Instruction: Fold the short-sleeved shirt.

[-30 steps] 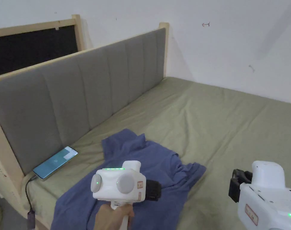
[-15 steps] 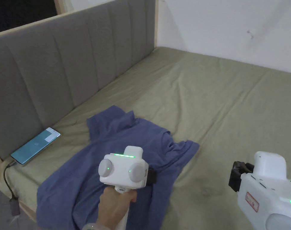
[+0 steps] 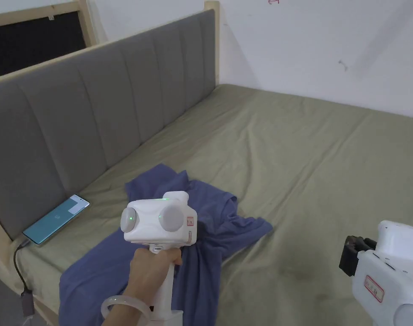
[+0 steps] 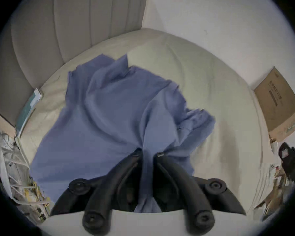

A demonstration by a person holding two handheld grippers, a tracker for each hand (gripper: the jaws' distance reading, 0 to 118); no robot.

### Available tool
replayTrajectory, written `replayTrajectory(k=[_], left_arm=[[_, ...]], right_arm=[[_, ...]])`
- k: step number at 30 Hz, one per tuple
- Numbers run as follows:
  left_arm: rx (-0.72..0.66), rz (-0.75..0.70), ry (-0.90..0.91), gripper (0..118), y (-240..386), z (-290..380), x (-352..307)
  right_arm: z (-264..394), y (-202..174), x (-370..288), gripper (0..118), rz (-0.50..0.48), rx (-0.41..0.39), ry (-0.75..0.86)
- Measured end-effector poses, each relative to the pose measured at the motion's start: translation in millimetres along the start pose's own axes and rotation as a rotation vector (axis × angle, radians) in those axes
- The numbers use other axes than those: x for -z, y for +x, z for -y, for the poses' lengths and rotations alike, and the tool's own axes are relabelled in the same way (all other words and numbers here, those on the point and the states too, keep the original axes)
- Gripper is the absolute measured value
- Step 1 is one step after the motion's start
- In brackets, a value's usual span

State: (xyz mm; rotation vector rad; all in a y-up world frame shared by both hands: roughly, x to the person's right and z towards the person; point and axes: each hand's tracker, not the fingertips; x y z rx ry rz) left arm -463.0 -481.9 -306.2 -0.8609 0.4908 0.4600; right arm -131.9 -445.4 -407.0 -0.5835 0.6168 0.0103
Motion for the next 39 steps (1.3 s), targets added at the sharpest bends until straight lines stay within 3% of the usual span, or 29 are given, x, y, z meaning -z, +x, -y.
replayTrajectory(k=[5,12,17,20,24,31,36,37,38,39], left_arm=[[0.106,0.083,0.089,7,50,-29,-34],[0.334,0.317,0.268,7,184,-54,-110],[0.465,0.597,0.341,7,282,-29,-167],[0.552,0.656,0.336,7,331,3,-178],[0.572,0.694,0.175,7,362,62,-137],[0.678,0.572,-0.23,7,362,197,-18],[0.664,0.527,-0.222,7,345,220,-3],[0.64,0.53,-0.243,14,343,215,-3],[0.611,0.547,-0.266,28,342,211,-5],[0.604,0.564,-0.271,53,340,204,-9]], right_arm=[[-10,22,-25,0,0.037,0.033,0.051],[-27,83,-90,0,0.166,0.123,0.152],[-29,141,-142,0,0.307,0.133,0.206],[-25,173,-181,0,0.373,0.191,0.241],[-12,213,-209,0,0.485,0.186,0.225],[26,243,-216,0,0.541,0.213,0.134],[45,244,-197,0,0.535,0.23,0.065],[47,242,-193,0,0.526,0.233,0.054],[48,239,-190,0,0.517,0.229,0.048],[48,236,-185,0,0.508,0.223,0.039]])
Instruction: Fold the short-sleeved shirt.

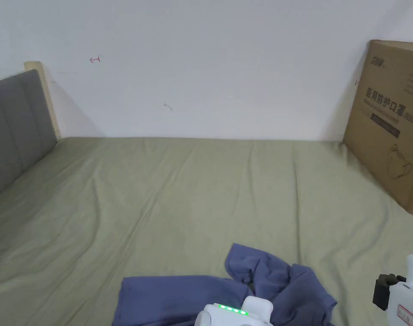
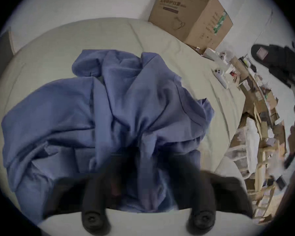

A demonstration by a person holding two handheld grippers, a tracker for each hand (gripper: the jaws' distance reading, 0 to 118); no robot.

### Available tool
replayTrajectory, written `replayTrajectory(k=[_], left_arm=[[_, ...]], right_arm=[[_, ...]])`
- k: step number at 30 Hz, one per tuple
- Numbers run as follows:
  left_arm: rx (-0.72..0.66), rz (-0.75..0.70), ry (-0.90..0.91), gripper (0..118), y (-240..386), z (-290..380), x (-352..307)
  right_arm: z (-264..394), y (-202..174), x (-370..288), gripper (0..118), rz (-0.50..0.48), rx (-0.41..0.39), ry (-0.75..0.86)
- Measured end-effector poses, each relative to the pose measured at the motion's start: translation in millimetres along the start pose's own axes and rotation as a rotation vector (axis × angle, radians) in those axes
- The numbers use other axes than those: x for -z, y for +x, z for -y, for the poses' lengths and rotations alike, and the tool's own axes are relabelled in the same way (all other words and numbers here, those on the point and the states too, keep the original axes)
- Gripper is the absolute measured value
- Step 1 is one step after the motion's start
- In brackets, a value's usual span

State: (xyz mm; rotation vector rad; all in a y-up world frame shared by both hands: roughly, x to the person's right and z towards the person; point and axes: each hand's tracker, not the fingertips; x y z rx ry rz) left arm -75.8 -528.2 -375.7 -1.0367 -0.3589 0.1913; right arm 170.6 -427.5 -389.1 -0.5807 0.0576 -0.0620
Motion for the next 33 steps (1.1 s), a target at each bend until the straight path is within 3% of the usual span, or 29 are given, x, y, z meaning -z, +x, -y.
replayTrajectory(k=[1,2,3,6,7,8,9,10,11,18,19,20,21,22,23,24,25,26,31,33], left_arm=[[-0.005,0.016,0.009,88,-1,-2,-6],[0.001,0.009,0.017,109,-1,-3,-12],[0.011,-0.008,0.042,114,-3,-5,-22],[-0.007,-0.034,0.104,105,-23,-16,-57],[-0.048,-0.03,0.126,93,-34,-18,-71],[-0.078,-0.023,0.162,73,-46,-17,-83],[-0.116,-0.041,0.191,46,-65,-20,-91],[-0.149,-0.074,0.201,7,-80,-17,-101],[-0.167,-0.104,0.206,0,-94,-12,-105],[-0.317,-0.265,0.166,0,-191,18,-103],[-0.297,-0.3,0.193,2,-200,12,-103],[-0.293,-0.321,0.191,14,-207,5,-103],[-0.299,-0.32,0.176,38,-215,-4,-102],[-0.307,-0.324,0.167,82,-226,-14,-100],[-0.324,-0.336,0.157,102,-238,-23,-97],[-0.332,-0.341,0.149,110,-248,-30,-92],[-0.343,-0.345,0.143,110,-250,-37,-88],[-0.359,-0.352,0.143,118,-258,-42,-81],[-0.427,-0.37,0.041,93,-278,-50,-35],[-0.344,-0.422,0.071,88,-264,-48,-35]], right_arm=[[1,-5,3,0,-0.007,-0.008,-0.006],[1,-9,5,0,-0.014,-0.016,-0.01],[0,-16,6,0,-0.029,-0.024,-0.015],[-2,-32,9,0,-0.067,-0.056,-0.014],[-3,-38,10,0,-0.078,-0.069,-0.011],[-4,-43,11,0,-0.088,-0.078,-0.012],[-4,-48,12,0,-0.099,-0.083,-0.012],[-4,-52,14,0,-0.114,-0.09,-0.013],[-3,-56,16,0,-0.121,-0.095,-0.017],[12,-76,44,0,-0.142,-0.109,-0.074],[13,-78,48,0,-0.133,-0.113,-0.079],[11,-80,54,0,-0.129,-0.117,-0.086],[10,-81,58,0,-0.128,-0.119,-0.093],[8,-81,63,0,-0.128,-0.121,-0.102],[6,-80,68,0,-0.128,-0.121,-0.103],[5,-80,72,0,-0.128,-0.122,-0.105],[3,-80,76,0,-0.126,-0.128,-0.107],[2,-80,80,0,-0.122,-0.138,-0.11],[3,-72,100,0,-0.101,-0.158,-0.144],[4,-68,108,0,-0.092,-0.157,-0.161]])
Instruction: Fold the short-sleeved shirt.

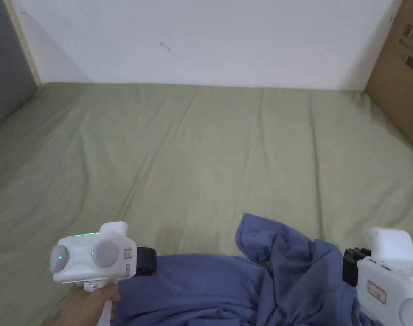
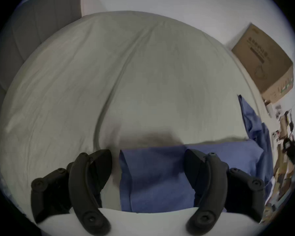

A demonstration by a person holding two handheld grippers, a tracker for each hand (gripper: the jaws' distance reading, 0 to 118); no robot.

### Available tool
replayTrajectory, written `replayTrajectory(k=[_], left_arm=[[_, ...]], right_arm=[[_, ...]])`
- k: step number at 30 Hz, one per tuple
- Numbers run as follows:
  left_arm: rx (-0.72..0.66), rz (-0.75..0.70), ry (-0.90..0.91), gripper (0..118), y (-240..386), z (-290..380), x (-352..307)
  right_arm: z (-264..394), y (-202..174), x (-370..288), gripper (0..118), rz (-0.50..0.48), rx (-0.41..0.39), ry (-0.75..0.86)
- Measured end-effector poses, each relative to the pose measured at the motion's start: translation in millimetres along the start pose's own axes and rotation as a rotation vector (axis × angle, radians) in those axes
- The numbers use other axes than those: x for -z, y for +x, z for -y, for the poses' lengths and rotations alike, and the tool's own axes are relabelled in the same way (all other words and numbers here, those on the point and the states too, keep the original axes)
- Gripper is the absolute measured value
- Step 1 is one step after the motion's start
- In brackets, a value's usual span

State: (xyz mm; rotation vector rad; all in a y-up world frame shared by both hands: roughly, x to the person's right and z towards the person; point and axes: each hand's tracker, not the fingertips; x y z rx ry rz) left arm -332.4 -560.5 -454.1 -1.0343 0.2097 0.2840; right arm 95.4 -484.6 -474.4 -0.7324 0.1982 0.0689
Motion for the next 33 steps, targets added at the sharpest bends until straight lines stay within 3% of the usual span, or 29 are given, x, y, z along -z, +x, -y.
replayTrajectory(k=[1,3,4,6,9,10,14,15,16,18,20,21,22,23,33], left_arm=[[0.03,-0.023,0.026,69,6,1,-8],[0.06,-0.074,0.066,19,9,3,-14],[0.043,-0.078,0.066,4,5,2,-16],[0.022,-0.039,0.042,4,1,1,-19],[0.039,-0.025,0.066,4,-2,0,-32],[0.036,-0.019,0.073,4,-1,0,-36],[0.036,0.0,0.092,4,-8,-3,-41],[0.03,0.005,0.091,4,-9,-3,-41],[0.022,0.01,0.091,4,-10,-3,-42],[0.016,0.013,0.085,4,-11,-1,-42],[0.023,0.012,0.076,4,-13,-2,-38],[0.03,0.008,0.073,4,-13,-1,-38],[0.044,0.002,0.07,4,-12,-1,-38],[0.045,-0.001,0.067,4,-11,-2,-40],[0.103,-0.028,0.229,4,-8,-23,-134]], right_arm=[[0,2,3,0,0.003,0.001,-0.004],[-4,8,11,0,-0.004,0.012,-0.021],[-9,10,15,0,-0.023,0.027,-0.03],[-25,13,24,2,-0.074,0.023,-0.061],[-53,15,48,80,-0.158,0.019,-0.135],[-62,15,62,91,-0.185,0.015,-0.164],[-71,5,117,84,-0.128,-0.093,-0.328],[-67,6,129,71,-0.116,-0.08,-0.356],[-59,9,144,45,-0.104,-0.07,-0.415],[-41,17,161,35,-0.088,-0.025,-0.479],[-45,21,147,4,-0.118,0.065,-0.405],[-49,20,142,4,-0.117,0.038,-0.399],[-52,20,134,4,-0.056,-0.029,-0.362],[-56,22,130,4,-0.113,-0.018,-0.373],[-110,31,16,3,-0.114,0.022,-0.166]])
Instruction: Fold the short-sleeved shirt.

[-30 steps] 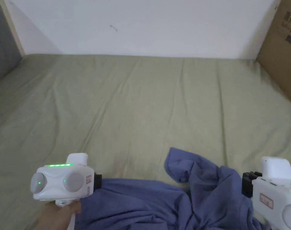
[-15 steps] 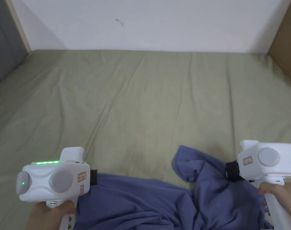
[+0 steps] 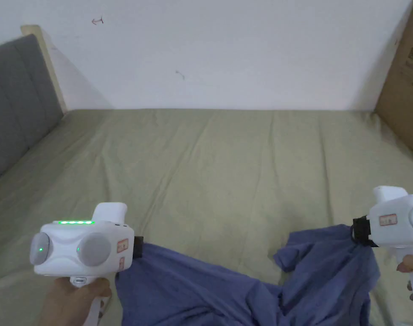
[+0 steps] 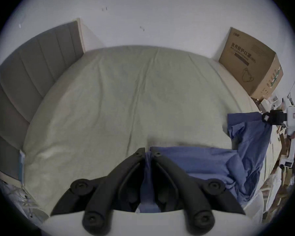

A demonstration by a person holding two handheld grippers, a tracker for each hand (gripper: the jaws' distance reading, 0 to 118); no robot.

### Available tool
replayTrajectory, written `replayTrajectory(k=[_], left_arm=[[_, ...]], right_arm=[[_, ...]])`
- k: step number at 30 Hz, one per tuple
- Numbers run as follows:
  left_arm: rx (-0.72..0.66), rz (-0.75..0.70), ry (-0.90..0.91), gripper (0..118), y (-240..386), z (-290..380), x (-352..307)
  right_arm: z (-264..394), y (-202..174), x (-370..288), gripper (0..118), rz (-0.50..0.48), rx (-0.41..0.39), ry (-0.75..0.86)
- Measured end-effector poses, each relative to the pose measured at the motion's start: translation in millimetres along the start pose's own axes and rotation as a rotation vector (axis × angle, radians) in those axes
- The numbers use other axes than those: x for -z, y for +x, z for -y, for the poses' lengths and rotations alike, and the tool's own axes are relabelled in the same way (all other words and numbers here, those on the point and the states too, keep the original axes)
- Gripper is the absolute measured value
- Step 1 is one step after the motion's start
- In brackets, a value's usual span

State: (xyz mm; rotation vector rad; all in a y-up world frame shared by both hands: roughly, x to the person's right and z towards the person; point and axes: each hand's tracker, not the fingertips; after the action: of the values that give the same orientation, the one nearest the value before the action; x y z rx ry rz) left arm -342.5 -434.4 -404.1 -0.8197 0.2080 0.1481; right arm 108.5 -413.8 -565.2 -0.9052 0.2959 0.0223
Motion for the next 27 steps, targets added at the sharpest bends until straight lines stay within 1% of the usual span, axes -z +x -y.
replayTrajectory(k=[4,8,12,17,20,22,24,25,26,27], left_arm=[[0.031,-0.024,0.094,4,1,-25,-52],[0.021,-0.039,0.204,4,4,-50,-105],[0.059,-0.072,0.285,4,8,-79,-147],[0.08,-0.111,0.386,4,9,-134,-183],[0.077,-0.13,0.432,4,6,-175,-194],[0.052,-0.146,0.47,4,3,-202,-200],[0.047,-0.151,0.504,4,0,-233,-201],[0.036,-0.171,0.523,4,0,-248,-201],[0.065,-0.184,0.533,4,2,-264,-200],[0.073,-0.195,0.554,4,4,-278,-198]], right_arm=[[-23,4,-64,3,0.016,-0.006,0.112],[-45,11,-122,3,0.03,0.019,0.214],[-68,11,-175,3,0.066,0.032,0.322],[-117,13,-213,3,0.084,0.068,0.405],[-155,17,-232,3,0.048,0.137,0.454],[-183,18,-238,3,0.066,0.147,0.482],[-215,17,-246,3,0.053,0.162,0.49],[-229,16,-248,3,0.044,0.182,0.507],[-243,12,-250,3,0.045,0.193,0.52],[-258,8,-252,3,0.053,0.187,0.546]])
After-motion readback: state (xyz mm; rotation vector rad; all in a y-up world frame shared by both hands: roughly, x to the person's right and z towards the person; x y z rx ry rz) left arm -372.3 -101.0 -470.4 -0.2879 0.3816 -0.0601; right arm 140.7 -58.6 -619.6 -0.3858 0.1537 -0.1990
